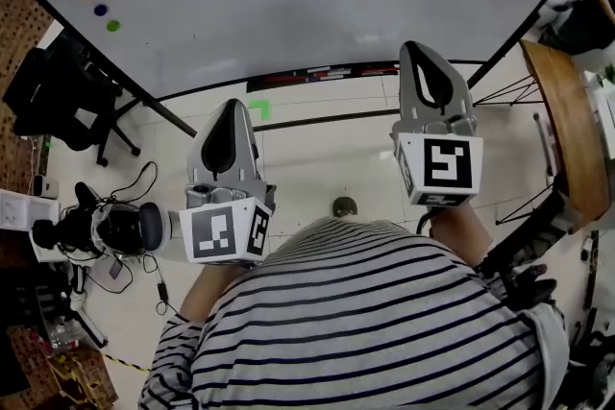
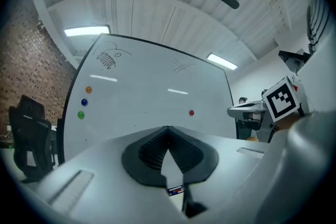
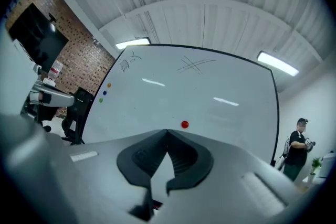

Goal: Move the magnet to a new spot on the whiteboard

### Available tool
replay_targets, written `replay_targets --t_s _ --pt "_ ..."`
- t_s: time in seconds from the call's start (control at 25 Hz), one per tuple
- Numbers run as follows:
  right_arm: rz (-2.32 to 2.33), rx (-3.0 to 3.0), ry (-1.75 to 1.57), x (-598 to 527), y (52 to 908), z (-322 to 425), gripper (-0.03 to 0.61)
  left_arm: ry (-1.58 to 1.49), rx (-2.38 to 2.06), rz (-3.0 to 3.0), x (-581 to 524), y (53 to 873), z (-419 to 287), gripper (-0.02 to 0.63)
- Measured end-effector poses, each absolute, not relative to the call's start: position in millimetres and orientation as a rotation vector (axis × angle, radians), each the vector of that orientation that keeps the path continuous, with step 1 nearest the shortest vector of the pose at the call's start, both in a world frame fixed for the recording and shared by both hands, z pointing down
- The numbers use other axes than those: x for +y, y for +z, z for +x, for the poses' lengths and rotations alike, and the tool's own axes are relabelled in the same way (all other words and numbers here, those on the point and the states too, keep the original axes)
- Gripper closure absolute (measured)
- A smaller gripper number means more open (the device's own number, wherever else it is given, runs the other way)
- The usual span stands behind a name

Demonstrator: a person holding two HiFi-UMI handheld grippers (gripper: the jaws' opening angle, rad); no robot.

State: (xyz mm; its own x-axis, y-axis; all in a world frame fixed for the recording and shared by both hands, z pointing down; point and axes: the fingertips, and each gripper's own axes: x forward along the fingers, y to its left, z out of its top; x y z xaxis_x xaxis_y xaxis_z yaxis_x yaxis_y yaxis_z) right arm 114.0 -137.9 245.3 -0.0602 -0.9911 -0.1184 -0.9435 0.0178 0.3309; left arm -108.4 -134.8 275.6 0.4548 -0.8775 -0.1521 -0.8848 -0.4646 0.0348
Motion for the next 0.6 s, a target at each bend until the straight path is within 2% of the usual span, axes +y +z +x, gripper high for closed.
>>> replay_targets --t_s 0.24,0.6 --pt "2.046 -2.134 -0.538 -97.6 234.9 104.1 0.577 0.272 1.576 -2.619 -101.0 264.2 -106.8 0.598" --pt "2.053 -2.138 -0.501 -71.9 243.7 129.2 0.577 0.249 1.593 -2.613 -81.9 266.2 -78.1 0.598"
